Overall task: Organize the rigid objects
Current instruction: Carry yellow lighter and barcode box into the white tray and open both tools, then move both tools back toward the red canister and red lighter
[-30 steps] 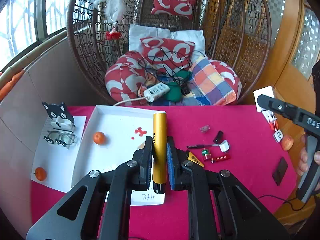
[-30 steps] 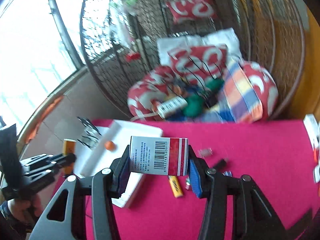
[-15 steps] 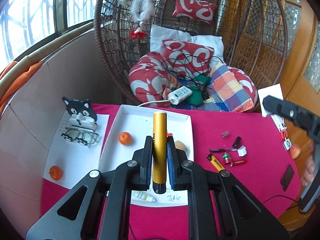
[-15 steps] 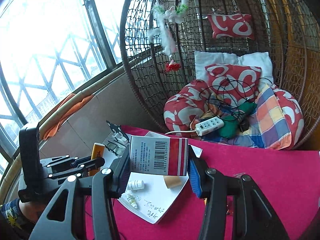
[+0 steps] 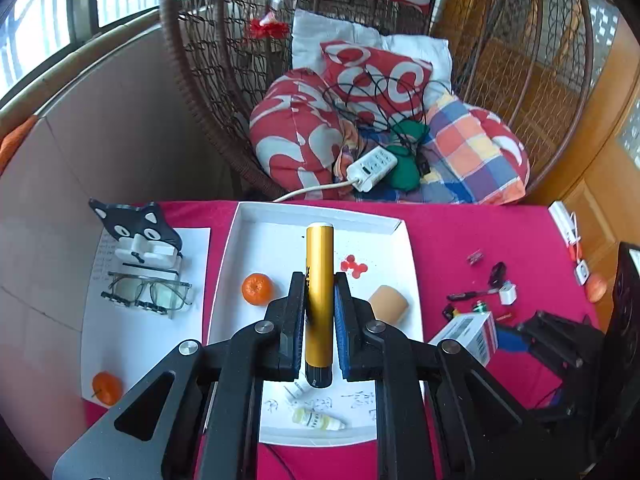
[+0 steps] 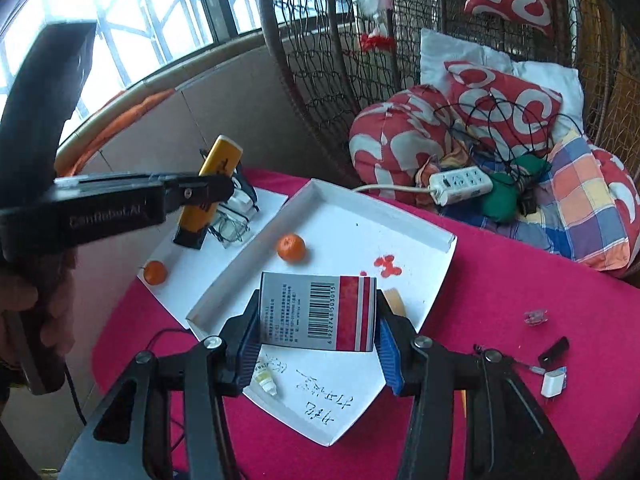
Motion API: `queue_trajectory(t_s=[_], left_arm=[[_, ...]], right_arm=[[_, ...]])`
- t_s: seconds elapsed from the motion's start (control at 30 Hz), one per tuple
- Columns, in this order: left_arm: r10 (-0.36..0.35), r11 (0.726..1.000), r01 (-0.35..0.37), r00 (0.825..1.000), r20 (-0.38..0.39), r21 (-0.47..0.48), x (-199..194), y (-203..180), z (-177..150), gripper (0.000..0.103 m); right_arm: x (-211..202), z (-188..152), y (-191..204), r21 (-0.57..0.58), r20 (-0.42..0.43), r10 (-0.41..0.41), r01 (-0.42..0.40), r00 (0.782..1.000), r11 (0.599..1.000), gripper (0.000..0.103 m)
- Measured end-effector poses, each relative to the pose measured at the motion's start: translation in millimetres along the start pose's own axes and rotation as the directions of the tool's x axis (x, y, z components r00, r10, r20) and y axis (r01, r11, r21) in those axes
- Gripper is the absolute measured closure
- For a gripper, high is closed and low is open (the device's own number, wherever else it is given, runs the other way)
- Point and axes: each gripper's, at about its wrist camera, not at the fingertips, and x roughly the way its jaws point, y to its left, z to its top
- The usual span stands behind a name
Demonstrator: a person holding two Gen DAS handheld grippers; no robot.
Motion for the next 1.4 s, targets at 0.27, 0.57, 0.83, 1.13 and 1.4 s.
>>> queue_trajectory(t_s=[0.27,0.57,0.83,1.13,1.4], left_arm=[[0.028,0.999,-0.025,0.995,-0.093,0.035,50.2,-1.2,9.1,0.09],[0.053,0.998,-0.047,0.985,-0.161,0.041,80.0,2.2,16.2,0.09],[0.114,0.993,-0.114,0.989,-0.099,0.008,73.8,14.5,17.3,0.001],[0.161,0.985,-0.165,0.983,-0.084,-0.044,64.1,11.8,8.8,0.0],[0.115,0.993,-0.116,0.99,-0.081,-0.011,60.7,-52.5,6.2,0.0]], right_arm=[[31.1,-15.1,22.3,-0.06,-0.079,-0.04,0.035,0.996,0.998,0.053],[54.6,-18.9,26.6,-0.093,-0.113,-0.095,0.085,0.989,0.992,0.052],[56.8,-21.8,19.7,-0.05,-0.08,-0.099,0.096,0.992,0.994,0.022],[36.4,-31.3,15.0,-0.06,-0.02,-0.111,0.11,0.994,0.992,0.0],[8.9,-51.4,-33.6,0.04,-0.001,-0.095,0.095,0.995,0.995,0.0]])
